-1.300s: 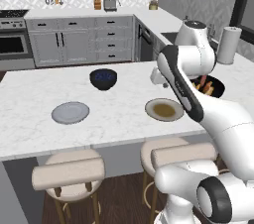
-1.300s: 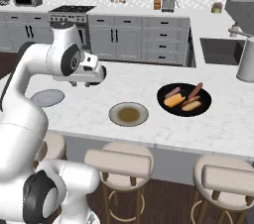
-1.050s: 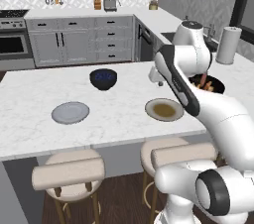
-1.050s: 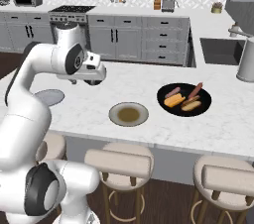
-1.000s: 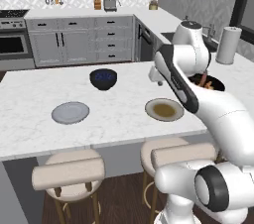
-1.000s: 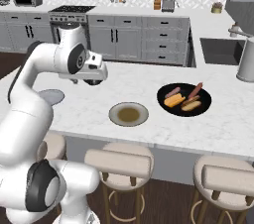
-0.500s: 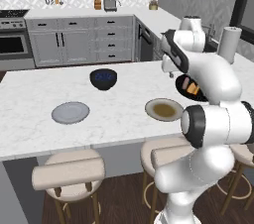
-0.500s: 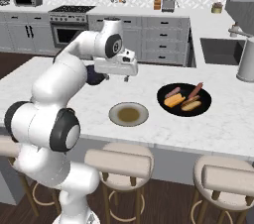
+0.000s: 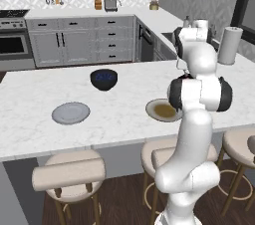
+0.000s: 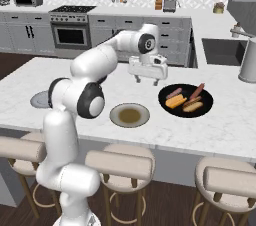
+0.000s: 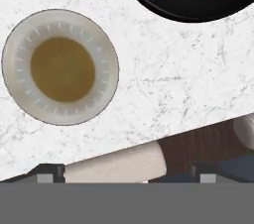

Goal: Place one bun and one sausage from the bowl on each plate.

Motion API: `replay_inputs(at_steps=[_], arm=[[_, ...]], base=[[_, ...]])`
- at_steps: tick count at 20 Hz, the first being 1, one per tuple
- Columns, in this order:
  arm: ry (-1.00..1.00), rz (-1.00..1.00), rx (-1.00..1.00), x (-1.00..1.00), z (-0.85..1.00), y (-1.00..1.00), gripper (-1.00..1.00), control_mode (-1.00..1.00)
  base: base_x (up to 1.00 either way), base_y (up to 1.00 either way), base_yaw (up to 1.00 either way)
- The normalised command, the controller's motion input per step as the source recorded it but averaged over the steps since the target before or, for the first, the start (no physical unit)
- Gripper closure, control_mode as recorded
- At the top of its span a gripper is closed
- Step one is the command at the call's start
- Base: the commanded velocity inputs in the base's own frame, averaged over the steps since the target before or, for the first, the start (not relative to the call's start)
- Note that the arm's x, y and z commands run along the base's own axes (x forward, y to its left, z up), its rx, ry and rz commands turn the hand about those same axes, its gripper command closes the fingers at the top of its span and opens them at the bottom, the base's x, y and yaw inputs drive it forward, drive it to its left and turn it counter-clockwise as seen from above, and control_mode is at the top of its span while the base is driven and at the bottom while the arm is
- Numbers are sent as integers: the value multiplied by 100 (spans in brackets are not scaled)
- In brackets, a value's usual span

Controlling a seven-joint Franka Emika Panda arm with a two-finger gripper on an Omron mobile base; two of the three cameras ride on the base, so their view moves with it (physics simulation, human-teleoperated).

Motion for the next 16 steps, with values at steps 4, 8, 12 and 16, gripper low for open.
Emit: replay_inputs(at_steps=[4, 8, 12, 16], arm=[[4, -17, 0, 16, -77, -63, -100, -100], [-4, -2, 0, 14, -43, -42, -100, -100], [-39, 0, -18, 0, -48, -21, -100, -100], [-31, -1, -25, 34, -24, 1, -100, -100]], base=[[0, 0, 0], [0, 0, 0], [0, 0, 0], [0, 0, 0]])
